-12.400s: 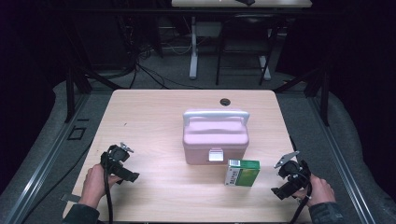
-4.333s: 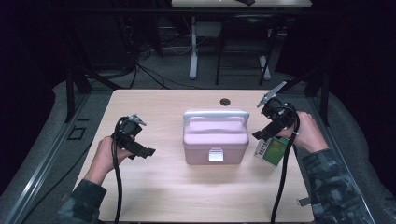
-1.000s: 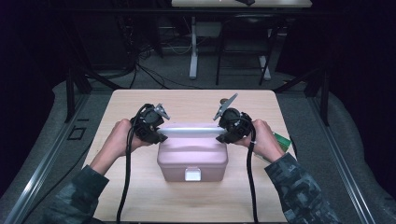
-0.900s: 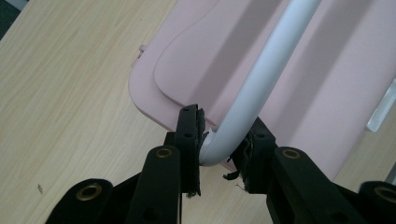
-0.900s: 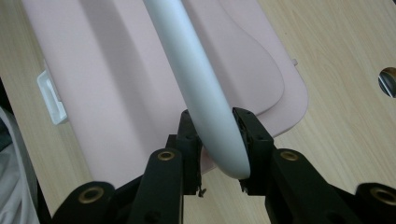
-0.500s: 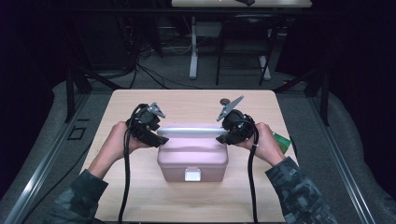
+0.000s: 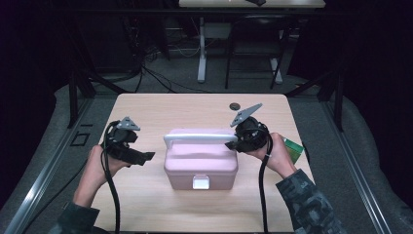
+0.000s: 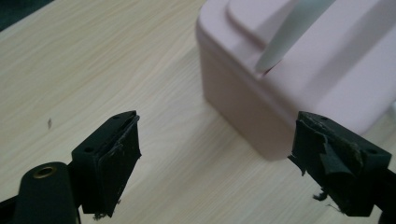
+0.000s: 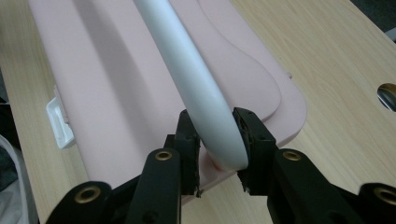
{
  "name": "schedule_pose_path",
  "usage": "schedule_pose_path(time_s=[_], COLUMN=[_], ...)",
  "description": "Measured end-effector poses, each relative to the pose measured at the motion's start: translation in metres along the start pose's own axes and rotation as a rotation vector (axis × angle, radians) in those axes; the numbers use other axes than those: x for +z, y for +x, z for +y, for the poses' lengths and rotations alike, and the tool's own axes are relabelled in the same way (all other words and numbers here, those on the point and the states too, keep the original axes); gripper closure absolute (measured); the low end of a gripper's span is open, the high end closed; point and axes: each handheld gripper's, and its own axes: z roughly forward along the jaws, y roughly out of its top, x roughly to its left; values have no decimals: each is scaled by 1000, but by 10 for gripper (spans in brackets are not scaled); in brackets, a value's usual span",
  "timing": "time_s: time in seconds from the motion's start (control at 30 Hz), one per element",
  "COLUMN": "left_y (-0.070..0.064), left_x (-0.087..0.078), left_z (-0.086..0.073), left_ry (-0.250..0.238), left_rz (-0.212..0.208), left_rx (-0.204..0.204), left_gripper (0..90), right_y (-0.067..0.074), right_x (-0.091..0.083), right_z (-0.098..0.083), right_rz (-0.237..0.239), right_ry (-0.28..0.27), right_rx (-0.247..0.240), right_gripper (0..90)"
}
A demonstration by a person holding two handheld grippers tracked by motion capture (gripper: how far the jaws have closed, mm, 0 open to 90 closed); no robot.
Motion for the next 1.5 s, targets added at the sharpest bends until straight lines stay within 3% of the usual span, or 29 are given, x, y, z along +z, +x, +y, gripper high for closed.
schedule_pose_path(time_s=[0.13,0.23,0.37,0.53,0.77,1.5], left_y=[12,18,23,19,14,4], left_x=[12,27,40,46,57,53], left_z=[-21,-31,-38,-38,-39,-30], left_ry=[7,55,67,46,70,5], left_rz=[43,63,62,13,-9,-77], left_rx=[-60,-78,-111,-139,-126,-156], left_gripper=[115,95,87,86,86,109], right_y=[1,1,2,2,1,-11], right_x=[0,0,0,0,0,-6], right_z=[0,-1,-2,-3,-1,10], right_rz=[-6,-9,-16,-19,-23,-11], right_ry=[1,-4,-14,-23,-27,-43], right_rx=[-5,-1,-1,6,16,73], right_gripper=[722,723,725,727,732,729])
